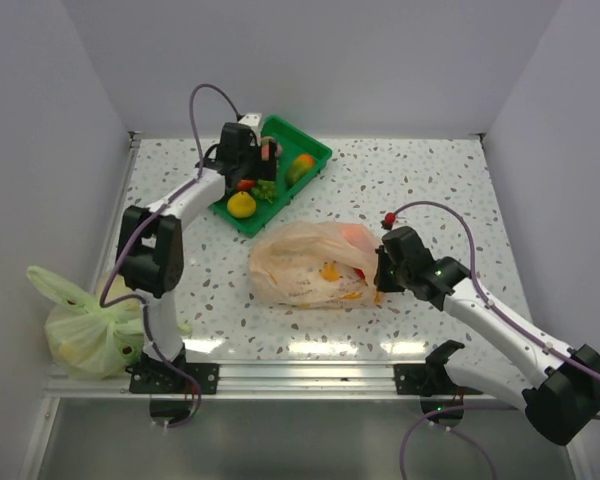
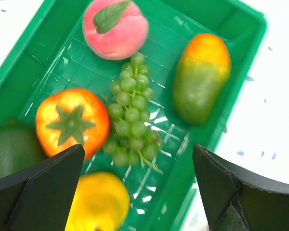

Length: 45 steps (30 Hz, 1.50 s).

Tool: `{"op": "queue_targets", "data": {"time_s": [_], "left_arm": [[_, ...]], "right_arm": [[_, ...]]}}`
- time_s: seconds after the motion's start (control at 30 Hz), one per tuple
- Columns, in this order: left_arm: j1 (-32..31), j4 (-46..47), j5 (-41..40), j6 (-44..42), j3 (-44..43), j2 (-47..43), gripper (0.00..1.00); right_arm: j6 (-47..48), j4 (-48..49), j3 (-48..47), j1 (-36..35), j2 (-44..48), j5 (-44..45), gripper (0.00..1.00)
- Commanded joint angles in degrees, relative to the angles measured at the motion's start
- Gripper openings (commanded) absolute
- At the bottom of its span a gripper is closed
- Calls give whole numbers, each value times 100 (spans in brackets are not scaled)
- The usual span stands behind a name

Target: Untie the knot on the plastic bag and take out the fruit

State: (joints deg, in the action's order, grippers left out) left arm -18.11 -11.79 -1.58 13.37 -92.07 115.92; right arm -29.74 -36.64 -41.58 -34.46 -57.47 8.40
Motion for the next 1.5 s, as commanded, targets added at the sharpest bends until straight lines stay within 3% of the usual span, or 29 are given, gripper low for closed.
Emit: {"op": "queue_targets", "data": {"time_s": [0.0,0.07,0.1,0.13,0.2,0.23,0.37,0.43,0.8,1.2,1.23,1.37,1.4,1.47], "left_arm": [[-227,134,282,-176,705,-1384,100],[-412,-7,185,-194,1075,-1799,100],[-630,-51,176,-264,1425,-2210,100],[-754,-164,-146,-290,1594,-2423,100],[-1053,-279,-272,-291,2024,-3001,100],[-1124,-428,-272,-247,2140,-3179,100],[-1405,-912,-377,-1,2562,-3935,100],[-1564,-1201,-518,157,2755,-4313,100],[-2179,-1950,-1054,667,3388,-5114,100],[-2654,-2047,-1090,1142,4213,-4956,100],[-2654,-2003,-1090,1177,4293,-4947,100],[-2672,-1704,-1142,1344,4662,-4737,100],[-2672,-1556,-1160,1422,4698,-4684,100],[-2680,-1379,-1169,1476,4777,-4465,100]], "right_arm": [[222,-53,-447,-17,-53,302,0],[327,-167,-631,-17,-62,346,0],[372,-220,-701,-8,-62,355,7],[416,-273,-867,-17,-54,346,27],[609,-501,-1070,-17,-53,337,47],[679,-597,-1297,-17,-62,311,66],[1118,-1203,-1965,-17,-211,258,92],[1250,-1371,-2361,-17,-317,250,99],[2138,-1583,-3119,-114,-1800,-313,99],[1770,-1293,-2653,-193,-3147,1013,99],[1761,-1197,-2584,-193,-3191,1049,96],[1839,-1056,-2539,-193,-3244,1216,67],[1875,-1047,-2556,-193,-3218,1225,46],[1945,-1064,-2662,-193,-3121,1164,19]]}}
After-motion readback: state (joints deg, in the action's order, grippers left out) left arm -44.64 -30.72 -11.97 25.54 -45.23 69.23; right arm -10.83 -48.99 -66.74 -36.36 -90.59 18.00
